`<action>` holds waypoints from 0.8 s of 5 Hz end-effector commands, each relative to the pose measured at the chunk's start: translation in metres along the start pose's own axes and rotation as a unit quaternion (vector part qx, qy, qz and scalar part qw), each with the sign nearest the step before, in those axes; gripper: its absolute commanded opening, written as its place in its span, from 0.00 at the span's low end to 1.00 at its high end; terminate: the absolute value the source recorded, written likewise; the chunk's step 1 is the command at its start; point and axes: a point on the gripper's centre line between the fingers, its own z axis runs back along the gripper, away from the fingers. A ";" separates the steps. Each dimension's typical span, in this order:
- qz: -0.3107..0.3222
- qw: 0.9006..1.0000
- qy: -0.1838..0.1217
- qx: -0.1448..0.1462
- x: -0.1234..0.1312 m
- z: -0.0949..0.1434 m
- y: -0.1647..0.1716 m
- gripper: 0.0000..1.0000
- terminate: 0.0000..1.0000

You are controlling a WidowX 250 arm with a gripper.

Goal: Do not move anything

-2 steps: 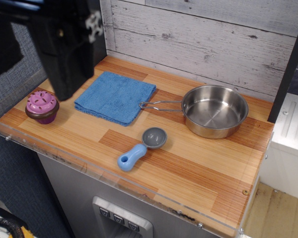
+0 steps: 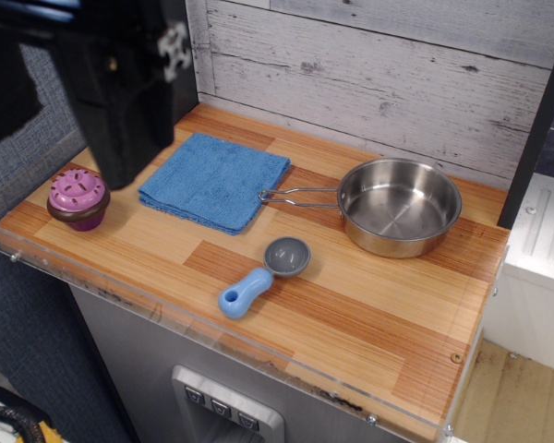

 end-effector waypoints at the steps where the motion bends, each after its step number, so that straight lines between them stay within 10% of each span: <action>1: 0.047 0.999 -0.019 0.005 0.050 -0.004 0.025 1.00 0.00; 4: 0.008 0.998 -0.058 -0.001 0.093 -0.034 0.052 1.00 0.00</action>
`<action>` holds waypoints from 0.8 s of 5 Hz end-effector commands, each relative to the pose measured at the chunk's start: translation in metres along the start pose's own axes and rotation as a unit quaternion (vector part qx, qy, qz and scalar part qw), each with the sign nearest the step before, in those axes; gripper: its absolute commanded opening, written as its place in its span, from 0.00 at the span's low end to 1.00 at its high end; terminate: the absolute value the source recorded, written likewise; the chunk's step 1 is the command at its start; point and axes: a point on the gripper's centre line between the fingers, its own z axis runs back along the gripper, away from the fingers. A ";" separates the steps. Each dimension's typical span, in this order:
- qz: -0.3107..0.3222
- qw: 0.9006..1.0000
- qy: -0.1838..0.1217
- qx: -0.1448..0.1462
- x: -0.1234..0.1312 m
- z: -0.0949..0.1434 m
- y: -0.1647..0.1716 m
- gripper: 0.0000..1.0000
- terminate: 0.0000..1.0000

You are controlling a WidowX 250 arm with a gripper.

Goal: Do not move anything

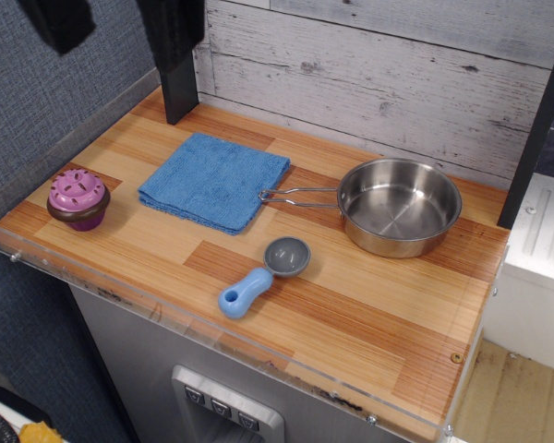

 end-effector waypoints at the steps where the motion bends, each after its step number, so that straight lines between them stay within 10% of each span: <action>1: -0.041 0.999 -0.031 -0.018 0.030 -0.030 0.008 1.00 0.00; 4: -0.035 0.999 -0.028 -0.001 0.054 -0.054 0.010 1.00 0.00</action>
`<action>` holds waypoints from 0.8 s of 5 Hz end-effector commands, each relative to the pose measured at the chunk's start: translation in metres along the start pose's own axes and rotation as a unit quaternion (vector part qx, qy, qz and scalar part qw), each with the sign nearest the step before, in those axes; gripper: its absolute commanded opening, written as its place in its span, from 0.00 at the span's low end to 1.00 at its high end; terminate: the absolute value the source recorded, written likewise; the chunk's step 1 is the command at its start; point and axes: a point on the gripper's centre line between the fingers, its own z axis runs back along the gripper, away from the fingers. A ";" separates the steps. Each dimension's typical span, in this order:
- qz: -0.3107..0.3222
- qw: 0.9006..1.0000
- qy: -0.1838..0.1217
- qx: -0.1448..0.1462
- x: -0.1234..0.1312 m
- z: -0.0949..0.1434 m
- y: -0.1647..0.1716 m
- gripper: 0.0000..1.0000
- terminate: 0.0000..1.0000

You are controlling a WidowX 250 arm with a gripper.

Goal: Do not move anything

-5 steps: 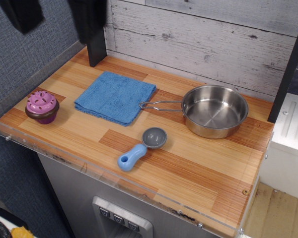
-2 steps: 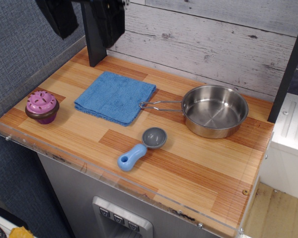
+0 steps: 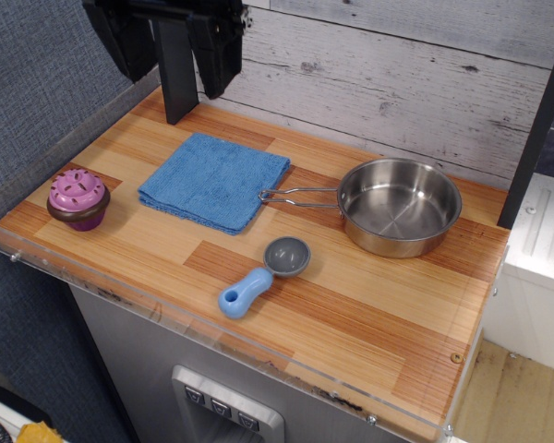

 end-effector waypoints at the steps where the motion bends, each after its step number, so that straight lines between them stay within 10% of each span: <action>1: -0.018 1.000 -0.006 -0.001 0.010 0.001 -0.004 1.00 0.00; 4: -0.069 0.997 0.011 -0.019 0.014 0.000 -0.004 1.00 0.00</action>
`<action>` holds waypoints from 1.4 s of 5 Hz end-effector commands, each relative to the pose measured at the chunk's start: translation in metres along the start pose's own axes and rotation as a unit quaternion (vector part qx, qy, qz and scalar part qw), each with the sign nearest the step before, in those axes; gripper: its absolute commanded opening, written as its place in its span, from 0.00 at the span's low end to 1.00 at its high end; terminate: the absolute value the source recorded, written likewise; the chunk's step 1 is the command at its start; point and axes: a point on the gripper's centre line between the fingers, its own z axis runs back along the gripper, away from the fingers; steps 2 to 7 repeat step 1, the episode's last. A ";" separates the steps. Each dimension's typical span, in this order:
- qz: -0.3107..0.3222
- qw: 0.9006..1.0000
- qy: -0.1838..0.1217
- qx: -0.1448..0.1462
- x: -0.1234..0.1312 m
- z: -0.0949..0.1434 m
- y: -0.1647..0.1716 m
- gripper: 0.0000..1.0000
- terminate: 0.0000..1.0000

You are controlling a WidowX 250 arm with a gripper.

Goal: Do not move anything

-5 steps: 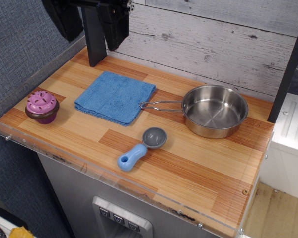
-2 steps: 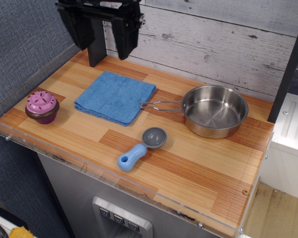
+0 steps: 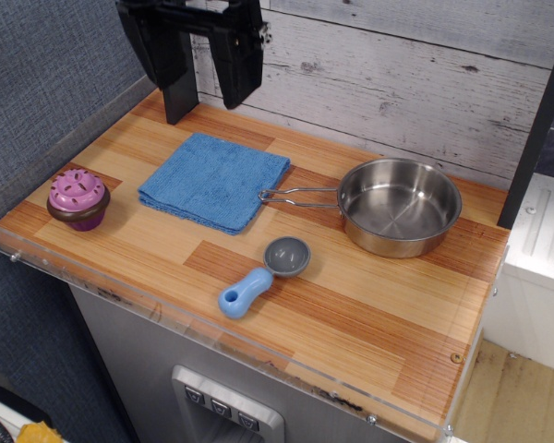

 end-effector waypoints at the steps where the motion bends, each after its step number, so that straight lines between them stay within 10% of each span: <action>1: 0.000 1.000 -0.015 0.005 0.004 0.010 0.003 1.00 1.00; 7: 0.000 1.000 -0.015 0.005 0.004 0.010 0.003 1.00 1.00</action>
